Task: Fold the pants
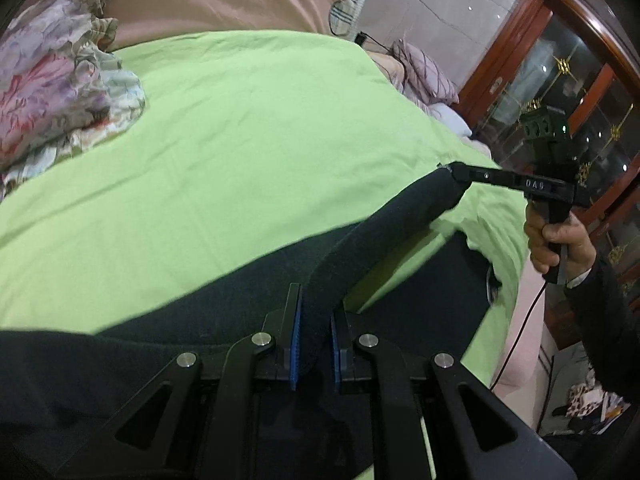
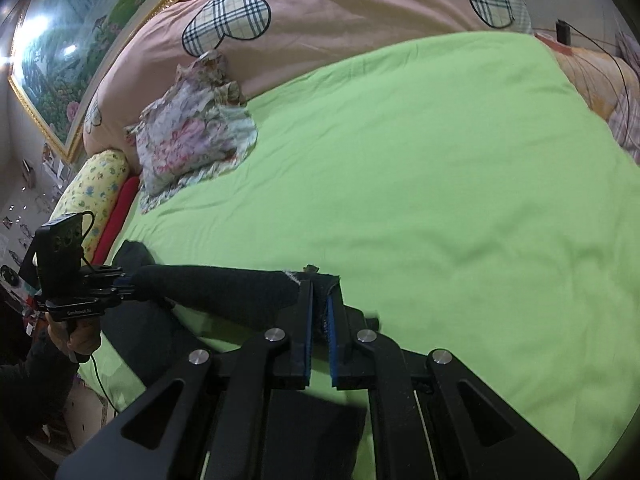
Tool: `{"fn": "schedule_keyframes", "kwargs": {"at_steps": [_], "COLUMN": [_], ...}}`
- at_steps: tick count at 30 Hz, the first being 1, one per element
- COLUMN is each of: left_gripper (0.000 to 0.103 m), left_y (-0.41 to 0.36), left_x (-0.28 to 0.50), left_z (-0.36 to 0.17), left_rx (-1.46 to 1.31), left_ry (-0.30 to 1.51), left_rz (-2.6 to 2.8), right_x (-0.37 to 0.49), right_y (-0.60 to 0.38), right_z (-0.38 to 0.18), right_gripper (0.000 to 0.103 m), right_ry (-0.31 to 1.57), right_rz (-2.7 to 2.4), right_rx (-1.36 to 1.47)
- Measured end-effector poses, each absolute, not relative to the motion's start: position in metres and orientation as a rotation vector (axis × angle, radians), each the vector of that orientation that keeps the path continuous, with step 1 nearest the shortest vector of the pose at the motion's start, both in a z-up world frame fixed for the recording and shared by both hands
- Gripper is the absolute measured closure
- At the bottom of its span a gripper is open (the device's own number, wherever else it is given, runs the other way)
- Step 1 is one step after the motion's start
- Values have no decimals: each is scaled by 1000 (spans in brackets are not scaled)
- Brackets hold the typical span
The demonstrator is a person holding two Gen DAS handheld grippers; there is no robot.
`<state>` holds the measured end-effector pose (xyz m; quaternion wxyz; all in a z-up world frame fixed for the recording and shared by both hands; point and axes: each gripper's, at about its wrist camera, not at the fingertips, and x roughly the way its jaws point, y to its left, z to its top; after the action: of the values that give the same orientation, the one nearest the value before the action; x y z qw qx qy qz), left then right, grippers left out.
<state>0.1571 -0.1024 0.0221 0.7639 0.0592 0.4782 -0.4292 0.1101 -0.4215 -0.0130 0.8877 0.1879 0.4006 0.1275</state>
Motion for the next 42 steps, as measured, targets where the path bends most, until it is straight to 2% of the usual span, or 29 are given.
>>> {"fn": "schedule_keyframes", "kwargs": {"at_steps": [14,27,29,33,34,36,38,42], "left_gripper": [93,91,86,85,81,65,35,32], "left_y": [-90,-93,-96,-93,-92,-90,-88,-81], "left_x": [102,78,78,83,83,83,79,70], "left_z": [17,-13,-22,-34,-32,-29,-23,-11], "left_rx": [98,162,171,126,112,96,74,33], "left_ry": [1026,1069,1085,1110,1112,1119,1109,1064], "left_rz": [-978,-1001,-992,-977,-975,-974,-974,-932], "right_x": [37,-8,-6,-8,-10,-15,-22,-37], "right_y": [-411,-397,-397,-384,-383,-383,-384,-386], "right_z": [-3,-44,-55,-66,-64,-58,-52,-32], "right_gripper": [96,96,94,92,90,77,49,46], "right_ry": [764,858,892,918,910,909,890,799], "right_rz": [264,214,195,144,136,110,83,59], "right_rx": [358,340,346,294,287,281,280,310]}}
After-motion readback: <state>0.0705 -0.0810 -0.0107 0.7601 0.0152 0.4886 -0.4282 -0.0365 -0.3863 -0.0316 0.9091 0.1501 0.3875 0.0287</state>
